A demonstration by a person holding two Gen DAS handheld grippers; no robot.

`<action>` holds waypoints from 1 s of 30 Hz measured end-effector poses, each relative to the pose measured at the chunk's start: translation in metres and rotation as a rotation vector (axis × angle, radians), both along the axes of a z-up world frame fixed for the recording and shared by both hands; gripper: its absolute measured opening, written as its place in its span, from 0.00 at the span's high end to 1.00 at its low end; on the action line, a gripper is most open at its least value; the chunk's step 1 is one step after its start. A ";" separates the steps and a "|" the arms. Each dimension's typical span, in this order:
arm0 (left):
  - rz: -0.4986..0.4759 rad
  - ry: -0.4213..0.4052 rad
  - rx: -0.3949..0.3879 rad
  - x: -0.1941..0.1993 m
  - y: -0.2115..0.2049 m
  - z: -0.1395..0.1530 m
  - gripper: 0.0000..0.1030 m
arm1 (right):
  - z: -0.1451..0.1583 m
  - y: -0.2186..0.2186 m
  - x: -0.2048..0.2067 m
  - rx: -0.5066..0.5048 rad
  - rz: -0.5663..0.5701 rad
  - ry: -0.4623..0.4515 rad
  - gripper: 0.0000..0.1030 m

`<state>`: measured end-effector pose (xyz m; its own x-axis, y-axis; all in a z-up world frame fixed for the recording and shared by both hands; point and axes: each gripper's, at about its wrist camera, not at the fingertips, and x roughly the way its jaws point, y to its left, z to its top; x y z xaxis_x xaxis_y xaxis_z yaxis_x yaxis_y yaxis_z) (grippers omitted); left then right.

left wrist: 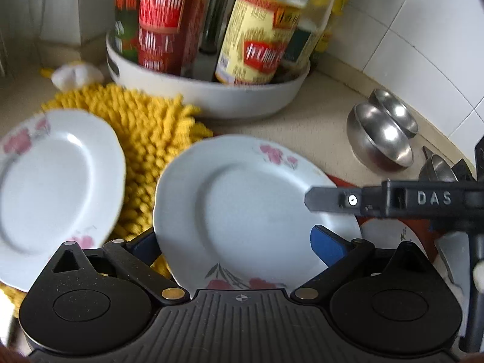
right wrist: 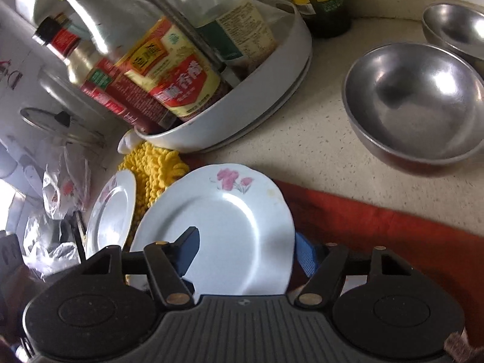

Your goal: Organize plates and bowls

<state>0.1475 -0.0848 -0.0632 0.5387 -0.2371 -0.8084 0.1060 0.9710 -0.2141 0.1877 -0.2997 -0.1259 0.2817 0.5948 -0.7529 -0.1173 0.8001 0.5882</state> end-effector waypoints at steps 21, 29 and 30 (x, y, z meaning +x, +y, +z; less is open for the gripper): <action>-0.286 -0.043 0.043 -0.044 -0.084 0.001 0.01 | 0.044 -0.074 -0.095 -0.074 -0.170 -0.046 0.37; -0.360 -0.006 0.040 -0.053 -0.108 -0.009 0.05 | 0.043 -0.100 -0.124 -0.113 -0.224 -0.029 0.38; -0.365 0.008 0.038 -0.053 -0.110 -0.012 0.05 | 0.043 -0.102 -0.126 -0.127 -0.223 -0.033 0.38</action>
